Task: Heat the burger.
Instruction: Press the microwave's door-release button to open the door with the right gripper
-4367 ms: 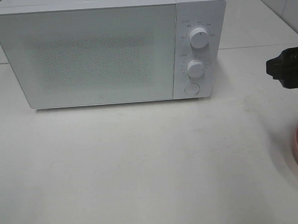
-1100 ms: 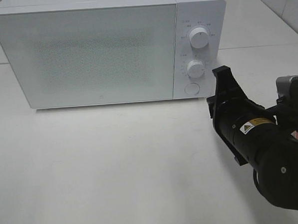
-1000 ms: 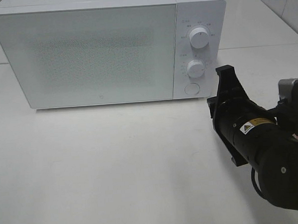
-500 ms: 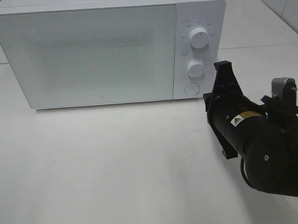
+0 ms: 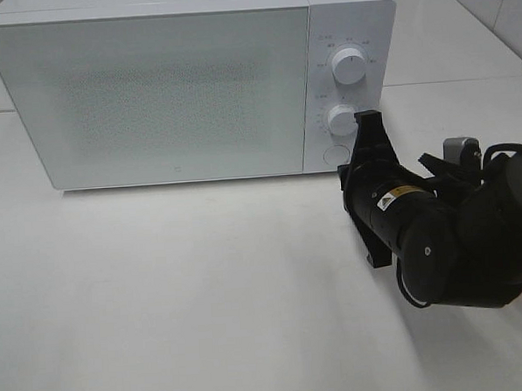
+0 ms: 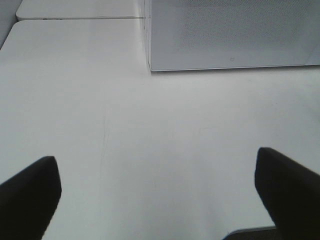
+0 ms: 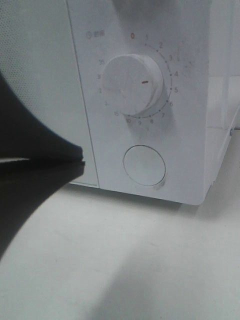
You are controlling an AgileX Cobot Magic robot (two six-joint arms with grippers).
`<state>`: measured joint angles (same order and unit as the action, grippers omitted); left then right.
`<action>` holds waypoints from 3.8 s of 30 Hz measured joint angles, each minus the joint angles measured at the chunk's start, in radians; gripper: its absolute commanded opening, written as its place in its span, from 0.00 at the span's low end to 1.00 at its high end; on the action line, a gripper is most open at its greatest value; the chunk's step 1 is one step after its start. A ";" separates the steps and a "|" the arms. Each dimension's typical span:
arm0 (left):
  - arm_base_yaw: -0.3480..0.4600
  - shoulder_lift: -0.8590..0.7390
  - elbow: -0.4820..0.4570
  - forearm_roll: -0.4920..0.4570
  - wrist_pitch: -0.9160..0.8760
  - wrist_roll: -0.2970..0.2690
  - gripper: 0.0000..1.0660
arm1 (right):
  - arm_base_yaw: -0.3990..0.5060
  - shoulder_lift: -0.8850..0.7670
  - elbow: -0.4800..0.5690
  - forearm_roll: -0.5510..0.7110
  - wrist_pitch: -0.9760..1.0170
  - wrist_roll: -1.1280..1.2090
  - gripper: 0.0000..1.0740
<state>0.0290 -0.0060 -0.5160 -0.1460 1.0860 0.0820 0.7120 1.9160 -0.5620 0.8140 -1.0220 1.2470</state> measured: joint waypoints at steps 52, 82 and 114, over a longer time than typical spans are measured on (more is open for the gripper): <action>0.000 0.000 0.000 0.000 0.000 0.000 0.92 | -0.154 0.225 -0.272 -0.057 0.063 0.076 0.00; 0.000 0.000 0.000 0.000 0.000 0.000 0.92 | -0.161 0.272 -0.365 -0.007 0.100 0.029 0.00; 0.000 0.000 0.000 0.000 0.000 0.000 0.92 | -0.200 0.171 -0.296 -0.099 0.230 0.023 0.00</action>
<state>0.0290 -0.0060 -0.5160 -0.1460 1.0860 0.0820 0.5120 2.0870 -0.8580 0.7150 -0.7920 1.2700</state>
